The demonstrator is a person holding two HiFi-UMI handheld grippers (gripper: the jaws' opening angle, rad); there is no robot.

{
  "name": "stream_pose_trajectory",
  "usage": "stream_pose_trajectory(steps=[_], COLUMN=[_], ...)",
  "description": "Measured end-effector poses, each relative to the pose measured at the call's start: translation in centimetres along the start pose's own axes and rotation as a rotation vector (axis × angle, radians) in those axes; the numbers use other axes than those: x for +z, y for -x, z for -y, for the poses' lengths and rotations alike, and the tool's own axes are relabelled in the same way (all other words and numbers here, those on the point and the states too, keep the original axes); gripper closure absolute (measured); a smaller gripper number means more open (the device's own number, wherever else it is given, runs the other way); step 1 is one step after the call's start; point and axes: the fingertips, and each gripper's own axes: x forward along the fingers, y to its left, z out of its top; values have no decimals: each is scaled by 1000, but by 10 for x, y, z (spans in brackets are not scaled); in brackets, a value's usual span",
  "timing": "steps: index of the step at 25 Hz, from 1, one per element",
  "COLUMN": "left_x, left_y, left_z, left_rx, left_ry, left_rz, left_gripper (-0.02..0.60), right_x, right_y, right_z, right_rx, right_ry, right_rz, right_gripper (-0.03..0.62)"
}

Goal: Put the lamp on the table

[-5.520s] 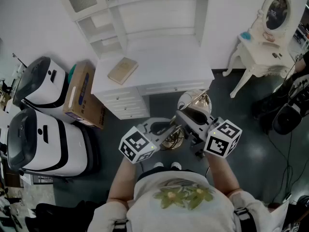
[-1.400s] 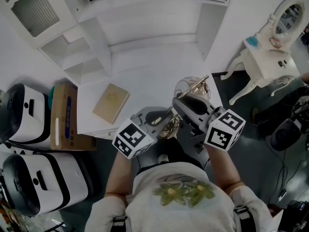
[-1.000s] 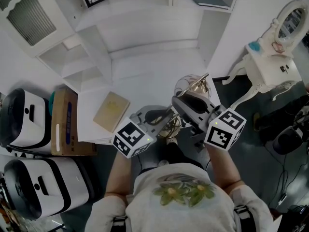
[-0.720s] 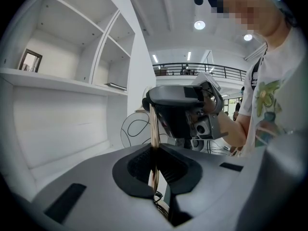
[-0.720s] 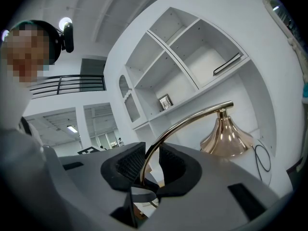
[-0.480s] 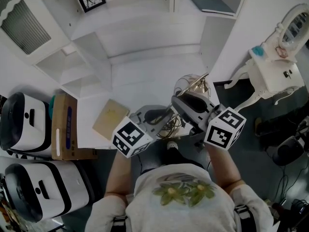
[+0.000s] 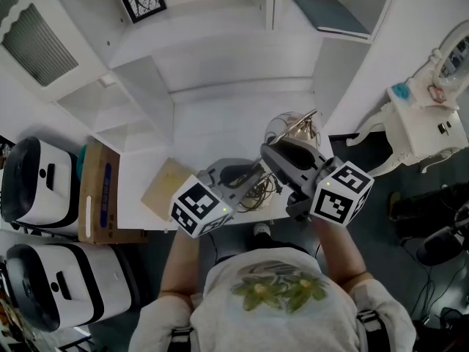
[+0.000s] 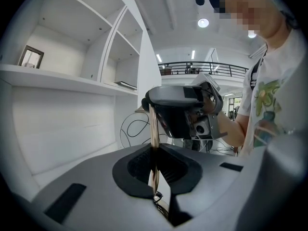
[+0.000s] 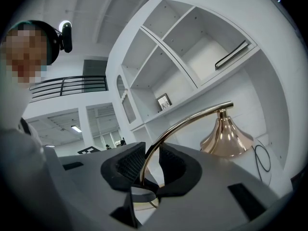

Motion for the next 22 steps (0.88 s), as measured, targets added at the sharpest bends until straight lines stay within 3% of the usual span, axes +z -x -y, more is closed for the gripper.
stream_pose_trajectory(steps=[22], left_x=[20], left_y=[-44], left_z=[-63], left_rx=[100], left_ry=[15], left_rz=[13], left_gripper=[543], right_x=[33], right_y=[-33], right_z=[60], right_rx=[101], right_ry=[14], right_rz=[-26], right_gripper=[494])
